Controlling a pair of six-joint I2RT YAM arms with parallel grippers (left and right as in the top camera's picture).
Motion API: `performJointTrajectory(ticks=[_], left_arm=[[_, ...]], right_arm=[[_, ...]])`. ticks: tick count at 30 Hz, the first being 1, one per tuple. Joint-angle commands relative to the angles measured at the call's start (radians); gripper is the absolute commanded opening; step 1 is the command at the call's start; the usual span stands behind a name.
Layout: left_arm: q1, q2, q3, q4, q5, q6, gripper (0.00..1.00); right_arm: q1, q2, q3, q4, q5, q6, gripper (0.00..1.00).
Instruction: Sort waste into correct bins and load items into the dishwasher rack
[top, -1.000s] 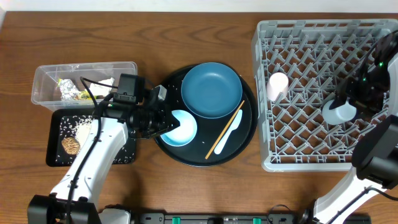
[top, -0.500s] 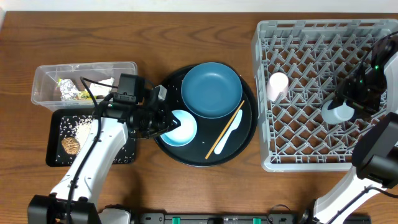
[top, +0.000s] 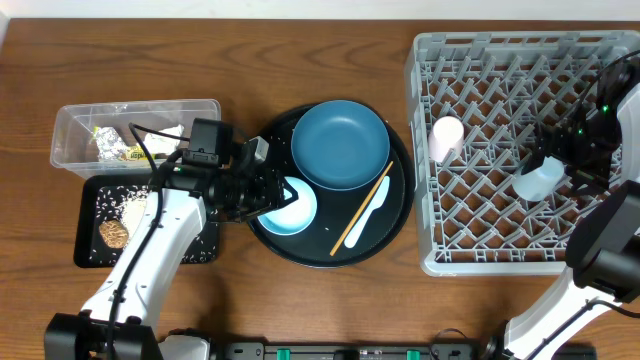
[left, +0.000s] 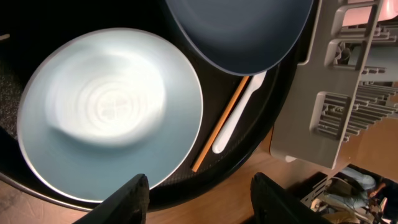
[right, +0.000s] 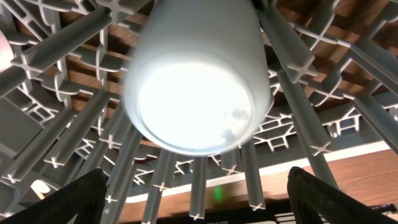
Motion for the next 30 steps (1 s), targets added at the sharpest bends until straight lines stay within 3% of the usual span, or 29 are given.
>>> performJointTrajectory(ticks=[1,6,11,19,30], left_arm=[[-0.002,-0.009,0.01,0.016,-0.01,0.007,0.54],[-0.002,-0.065,0.019,0.072,-0.01,0.007,0.54],[-0.002,-0.156,0.021,0.121,-0.015,0.006,0.43],[-0.002,-0.209,0.021,-0.045,-0.354,0.007,0.43],[-0.002,-0.178,-0.011,-0.114,-0.489,0.007,0.43]], right_arm=[[0.005,0.003,0.042,-0.014,-0.01,-0.006,0.88],[0.006,0.001,0.185,-0.102,-0.066,-0.026,0.88],[0.014,-0.035,0.312,-0.15,-0.18,-0.077,0.87],[0.164,-0.115,0.32,-0.15,-0.316,-0.196,0.86],[0.45,-0.114,0.309,-0.13,-0.336,-0.185,0.85]])
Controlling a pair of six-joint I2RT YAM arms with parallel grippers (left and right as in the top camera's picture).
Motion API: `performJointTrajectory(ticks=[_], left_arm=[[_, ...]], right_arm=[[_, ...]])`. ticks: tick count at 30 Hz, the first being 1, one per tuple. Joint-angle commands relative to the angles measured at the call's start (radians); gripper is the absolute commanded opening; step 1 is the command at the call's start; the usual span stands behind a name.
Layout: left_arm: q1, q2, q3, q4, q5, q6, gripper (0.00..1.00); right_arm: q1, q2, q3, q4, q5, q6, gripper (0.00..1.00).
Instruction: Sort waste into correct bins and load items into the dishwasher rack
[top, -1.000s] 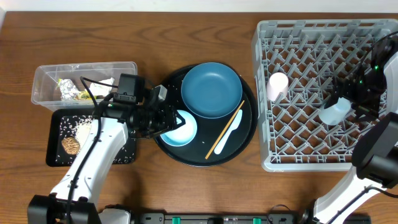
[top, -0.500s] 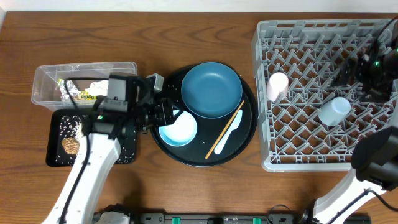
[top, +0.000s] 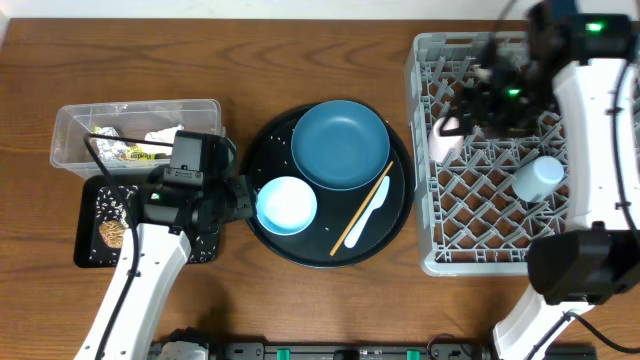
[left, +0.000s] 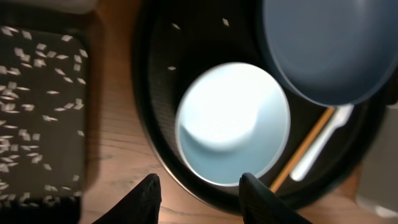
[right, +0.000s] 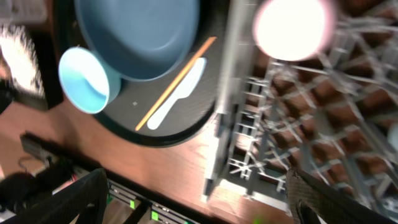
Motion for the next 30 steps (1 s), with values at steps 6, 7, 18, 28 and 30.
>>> performJointTrajectory(ticks=[6,7,18,28,30], left_arm=[[-0.002,0.112,-0.053,0.058,-0.048,0.006,0.43],[-0.002,0.13,-0.053,0.063,-0.039,0.006,0.43],[-0.002,0.305,-0.053,0.137,0.074,0.003,0.43],[-0.002,0.375,-0.053,0.154,0.084,-0.001,0.19],[-0.002,0.375,-0.053,0.158,0.084,-0.002,0.08]], right_arm=[[0.102,-0.019,0.002,0.006,-0.019,-0.004,0.85],[0.104,-0.019,0.002,0.005,-0.019,-0.004,0.85],[0.107,-0.019,0.002,-0.002,-0.019,0.002,0.84],[0.109,-0.019,0.002,-0.003,0.003,0.002,0.84],[0.109,-0.019,0.002,-0.007,0.003,0.002,0.84]])
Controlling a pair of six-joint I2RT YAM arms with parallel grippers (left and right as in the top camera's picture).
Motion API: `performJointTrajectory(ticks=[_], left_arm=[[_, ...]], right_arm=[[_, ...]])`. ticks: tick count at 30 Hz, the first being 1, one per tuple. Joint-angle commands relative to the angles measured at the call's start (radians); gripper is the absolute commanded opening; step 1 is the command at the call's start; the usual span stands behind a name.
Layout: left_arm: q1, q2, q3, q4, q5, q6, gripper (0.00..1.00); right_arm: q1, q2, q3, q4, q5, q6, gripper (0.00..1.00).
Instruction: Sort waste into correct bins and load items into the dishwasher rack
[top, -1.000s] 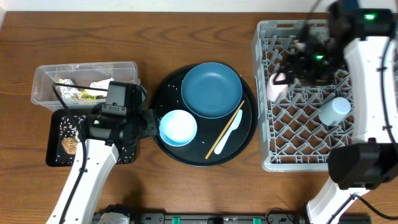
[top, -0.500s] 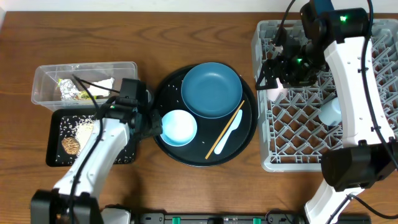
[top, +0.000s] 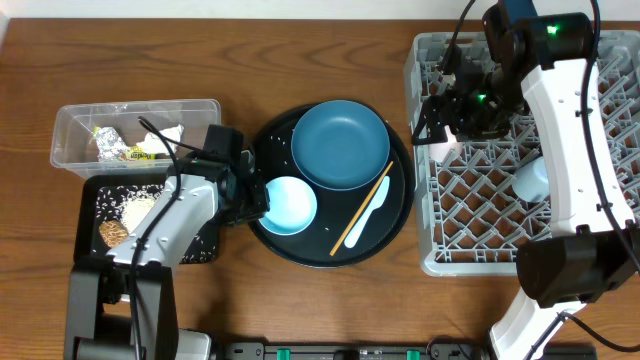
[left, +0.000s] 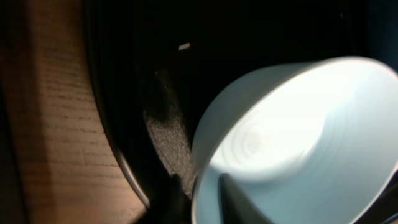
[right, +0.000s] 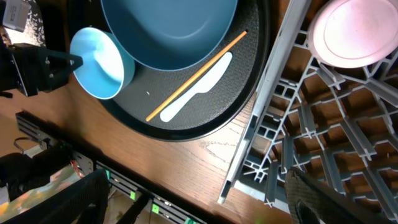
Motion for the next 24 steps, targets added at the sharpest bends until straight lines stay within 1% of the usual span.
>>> performJointTrajectory(ticks=[1,9,12,17,24], left_arm=[[-0.002,0.007,-0.01,0.004,0.011,0.003,0.07],[-0.001,0.004,-0.009,0.003,0.014,0.003,0.06],[-0.001,-0.016,0.011,-0.01,0.06,0.003,0.06],[-0.002,-0.108,0.054,-0.053,0.128,-0.003,0.06],[-0.002,-0.293,0.055,-0.053,0.127,-0.039,0.06]], right_arm=[[0.009,-0.019,0.002,-0.008,0.003,0.002,0.85],[0.008,-0.019,0.002,-0.013,0.006,0.002,0.85],[0.008,-0.019,0.002,-0.015,0.006,0.002,0.85],[0.009,-0.019,0.002,-0.015,0.0,0.002,0.84],[0.034,-0.019,0.002,-0.012,-0.034,0.002,0.82]])
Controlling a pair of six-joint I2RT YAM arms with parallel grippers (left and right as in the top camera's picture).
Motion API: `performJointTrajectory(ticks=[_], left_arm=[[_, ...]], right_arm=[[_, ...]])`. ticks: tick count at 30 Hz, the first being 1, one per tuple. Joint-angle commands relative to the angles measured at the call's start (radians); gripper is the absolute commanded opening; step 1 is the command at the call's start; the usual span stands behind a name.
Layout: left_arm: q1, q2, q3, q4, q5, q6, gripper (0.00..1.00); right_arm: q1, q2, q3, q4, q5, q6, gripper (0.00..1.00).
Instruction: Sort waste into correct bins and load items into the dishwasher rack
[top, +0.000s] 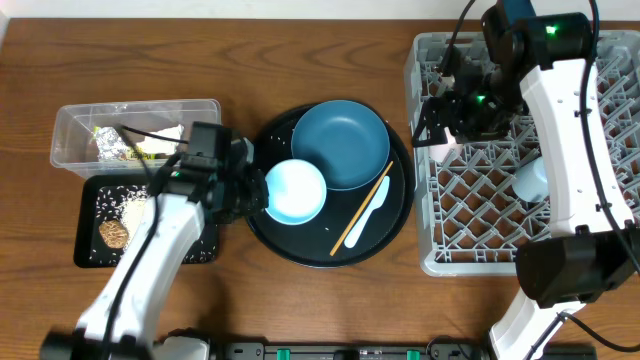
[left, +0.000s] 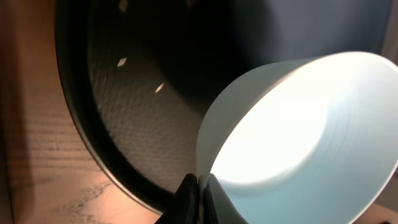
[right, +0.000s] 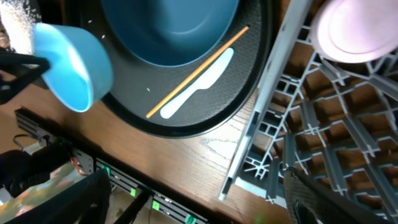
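My left gripper (top: 252, 192) is shut on the left rim of a light blue bowl (top: 297, 191). The bowl is tilted above the black round tray (top: 268, 240), with its right edge over the dark blue plate (top: 345, 140). In the left wrist view the fingertips (left: 198, 198) pinch the bowl (left: 298, 130) at its rim. An orange chopstick (top: 362, 207) and a white utensil (top: 373, 213) lie on the tray's right side. My right gripper (top: 432, 125) hangs open over the left edge of the grey dish rack (top: 480, 262), empty. A pink cup (top: 447, 136) and a white cup (top: 533, 181) lie in the rack.
A clear bin (top: 70, 125) with wrappers stands at the left. A black tray (top: 95, 195) with food scraps lies in front of it. The right arm crosses over the rack.
The bowl stood on the tray with my left fingers either side of its rim. Now the fingers are shut on the rim and the bowl is tilted, raised and further right. The right arm has not moved.
My left gripper was open over the bowl, and the right was deep in the rack at the white cup. Then the left was back left of the bowl, the right near the pink cup. Then the left stood at the bowl's rim, and now holds it up.
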Motion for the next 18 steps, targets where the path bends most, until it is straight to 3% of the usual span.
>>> performJointTrajectory(ticks=[1,18], left_arm=[[-0.002,-0.072,0.025,0.003,0.023,-0.037,0.06],[-0.237,-0.102,0.025,0.238,0.022,-0.223,0.06]], right_arm=[[0.033,-0.019,0.002,0.001,-0.04,0.001,0.81],[0.224,-0.018,-0.002,0.095,0.093,0.114,0.78]])
